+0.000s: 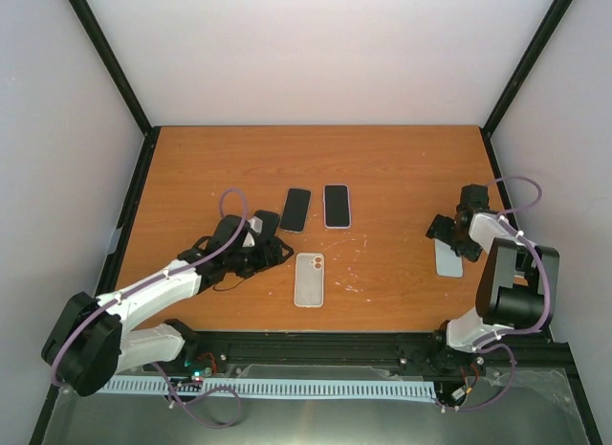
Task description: Put the phone into the phone case
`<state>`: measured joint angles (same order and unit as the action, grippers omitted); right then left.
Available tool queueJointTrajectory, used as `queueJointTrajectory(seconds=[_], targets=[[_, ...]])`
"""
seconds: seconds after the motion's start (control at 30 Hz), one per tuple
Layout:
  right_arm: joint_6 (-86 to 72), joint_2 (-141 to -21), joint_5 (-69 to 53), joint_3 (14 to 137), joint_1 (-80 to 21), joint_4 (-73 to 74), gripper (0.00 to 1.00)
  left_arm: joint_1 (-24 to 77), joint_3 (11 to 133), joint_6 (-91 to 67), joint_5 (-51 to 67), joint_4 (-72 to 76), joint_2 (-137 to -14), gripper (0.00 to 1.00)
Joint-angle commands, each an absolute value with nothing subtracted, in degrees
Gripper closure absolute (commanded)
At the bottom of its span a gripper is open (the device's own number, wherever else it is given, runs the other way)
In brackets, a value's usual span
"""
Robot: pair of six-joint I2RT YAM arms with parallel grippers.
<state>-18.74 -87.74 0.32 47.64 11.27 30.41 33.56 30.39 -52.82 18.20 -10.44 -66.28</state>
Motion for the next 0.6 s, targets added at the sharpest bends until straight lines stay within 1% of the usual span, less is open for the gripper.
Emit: queueJointTrajectory(seconds=[0.0, 0.17, 0.27, 0.43, 0.57], targets=[[-16.29, -89.71, -4.61, 48.23, 12.3, 28.97, 0.0, 33.4, 31.51, -51.04, 18.03, -11.07, -63.71, 0.02], [-16.22, -90.01, -11.21, 46.07, 12.15, 28.18, 0.0, 33.4, 30.95, -51.1, 18.02, -10.26, -63.02, 0.02], [-17.02, -88.54, -15.21, 43.72, 10.42, 27.87, 0.03, 33.4, 30.74, -51.32, 18.1, -9.67, -63.3, 0.02], [-18.43, -85.89, -10.07, 41.23, 3.77, 28.96, 0.07, 33.46, 30.54, -51.96, 19.12, -7.03, -63.67, 0.02], [-19.66, -87.1, -6.4, 41.42, -2.26, 30.29, 0.13, 33.39, 29.84, -52.76, 19.74, -6.51, -62.89, 0.03]])
